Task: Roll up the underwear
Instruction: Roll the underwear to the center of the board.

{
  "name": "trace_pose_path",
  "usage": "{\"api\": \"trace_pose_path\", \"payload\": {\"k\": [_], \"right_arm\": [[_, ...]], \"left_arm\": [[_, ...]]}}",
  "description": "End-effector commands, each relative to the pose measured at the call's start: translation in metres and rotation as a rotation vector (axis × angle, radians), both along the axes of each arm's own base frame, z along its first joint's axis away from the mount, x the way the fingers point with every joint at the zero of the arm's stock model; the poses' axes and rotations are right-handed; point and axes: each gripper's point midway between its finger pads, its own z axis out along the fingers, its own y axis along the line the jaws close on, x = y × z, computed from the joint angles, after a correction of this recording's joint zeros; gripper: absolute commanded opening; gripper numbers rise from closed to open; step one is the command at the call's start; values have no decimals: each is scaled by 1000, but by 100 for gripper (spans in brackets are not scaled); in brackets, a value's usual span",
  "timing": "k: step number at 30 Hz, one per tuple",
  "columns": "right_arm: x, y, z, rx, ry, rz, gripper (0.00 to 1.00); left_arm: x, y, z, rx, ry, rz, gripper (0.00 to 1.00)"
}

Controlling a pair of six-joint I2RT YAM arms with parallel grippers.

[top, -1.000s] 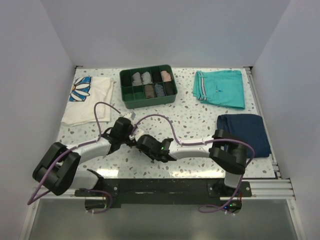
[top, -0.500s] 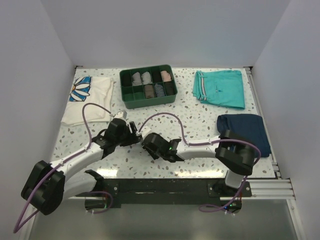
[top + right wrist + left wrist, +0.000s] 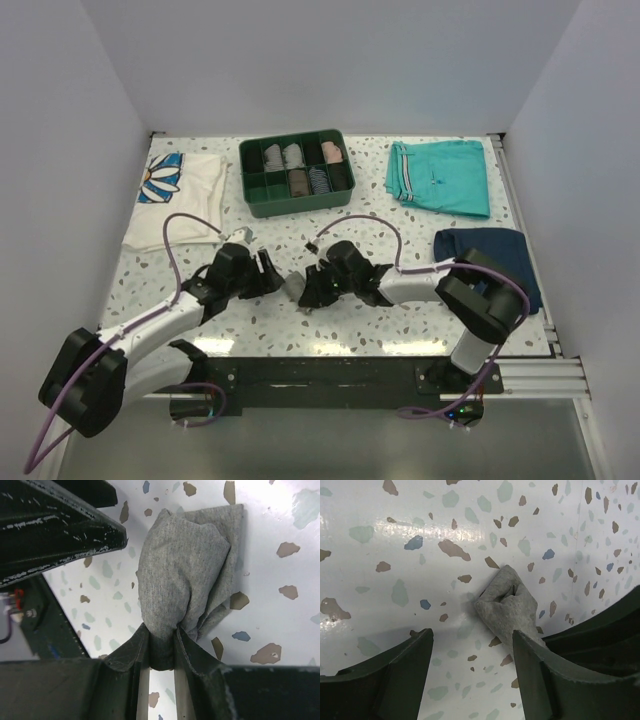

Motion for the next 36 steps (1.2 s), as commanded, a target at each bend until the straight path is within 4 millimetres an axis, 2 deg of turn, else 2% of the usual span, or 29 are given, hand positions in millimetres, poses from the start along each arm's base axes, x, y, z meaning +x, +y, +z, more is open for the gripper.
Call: {"api": "trace_pose_path", "payload": {"k": [1, 6, 11, 17, 25, 36], "right_arm": [[-23, -9, -11, 111, 249, 22, 11], [-24, -9, -6, 205, 348, 1, 9], [-22, -11, -12, 243, 436, -43, 8], [-20, -16, -17, 260, 460, -89, 7], [-19, -24, -27, 193, 434, -108, 8], [-21, -32, -31, 104, 397, -54, 8]], "left_arm": [[7, -18, 18, -99, -86, -69, 70], [11, -28, 26, -131, -123, -112, 70], [12, -37, 32, -159, -154, -168, 71], [7, -44, 21, -183, -114, -189, 71], [-5, -41, -2, -174, -42, -175, 72], [11, -53, -13, -154, -12, -147, 75]]}}
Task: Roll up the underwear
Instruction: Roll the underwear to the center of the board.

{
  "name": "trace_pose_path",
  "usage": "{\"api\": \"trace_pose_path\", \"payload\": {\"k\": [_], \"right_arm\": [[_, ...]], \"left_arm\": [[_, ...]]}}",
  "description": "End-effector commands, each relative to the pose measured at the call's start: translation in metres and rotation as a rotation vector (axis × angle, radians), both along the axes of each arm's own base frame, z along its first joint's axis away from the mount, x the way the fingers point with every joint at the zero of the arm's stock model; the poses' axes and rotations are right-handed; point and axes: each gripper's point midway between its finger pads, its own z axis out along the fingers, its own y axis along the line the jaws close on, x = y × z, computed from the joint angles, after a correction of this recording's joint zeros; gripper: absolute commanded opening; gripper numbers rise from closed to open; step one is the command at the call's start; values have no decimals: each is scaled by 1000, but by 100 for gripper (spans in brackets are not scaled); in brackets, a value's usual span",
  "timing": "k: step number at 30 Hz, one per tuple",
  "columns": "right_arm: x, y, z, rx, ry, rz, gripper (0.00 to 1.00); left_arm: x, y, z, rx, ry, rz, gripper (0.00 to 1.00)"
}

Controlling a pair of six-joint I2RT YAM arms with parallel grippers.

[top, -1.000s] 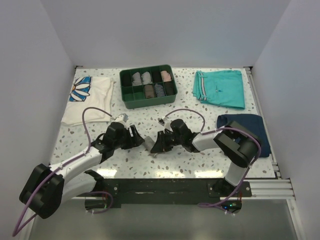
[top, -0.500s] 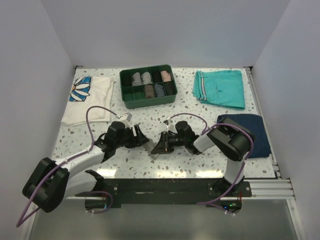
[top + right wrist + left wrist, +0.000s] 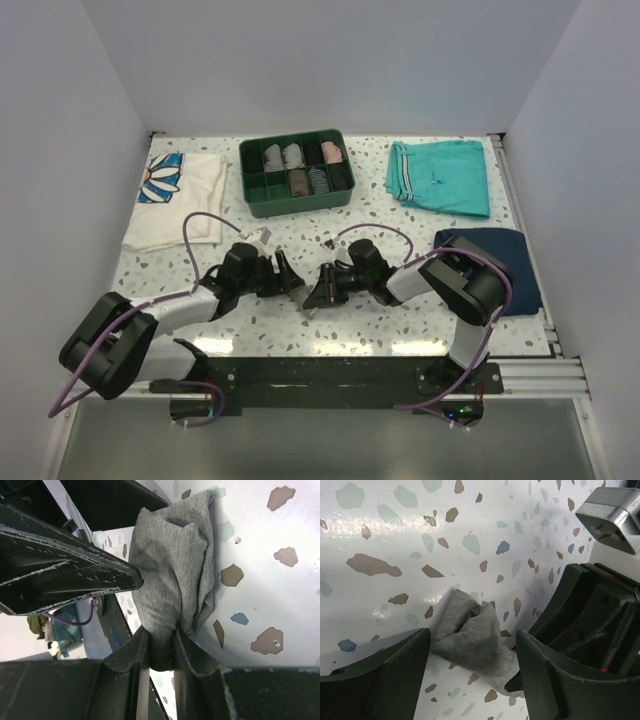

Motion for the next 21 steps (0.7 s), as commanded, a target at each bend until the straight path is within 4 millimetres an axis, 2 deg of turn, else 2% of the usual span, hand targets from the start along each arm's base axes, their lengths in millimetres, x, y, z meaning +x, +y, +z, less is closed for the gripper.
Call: {"api": "trace_pose_path", "payload": {"k": [1, 7, 11, 19, 20, 21], "right_arm": [[-9, -21, -28, -155, 18, 20, 8], [-9, -25, -30, -193, -4, 31, 8], [-8, -27, -32, -208, -11, 25, 8], [-9, -28, -34, -230, -27, 39, 9], [-10, -28, -33, -231, -31, 41, 9], [-9, -27, -31, -238, -54, 46, 13]], "left_arm": [[12, -2, -1, 20, -3, 34, 74], [10, 4, -14, 75, 51, 53, 73], [7, 5, -20, 93, 72, 49, 57], [0, -1, -26, 123, 102, 27, 33], [0, -3, -27, 125, 105, 24, 25], [-1, -5, -28, 126, 109, 15, 21]]}}
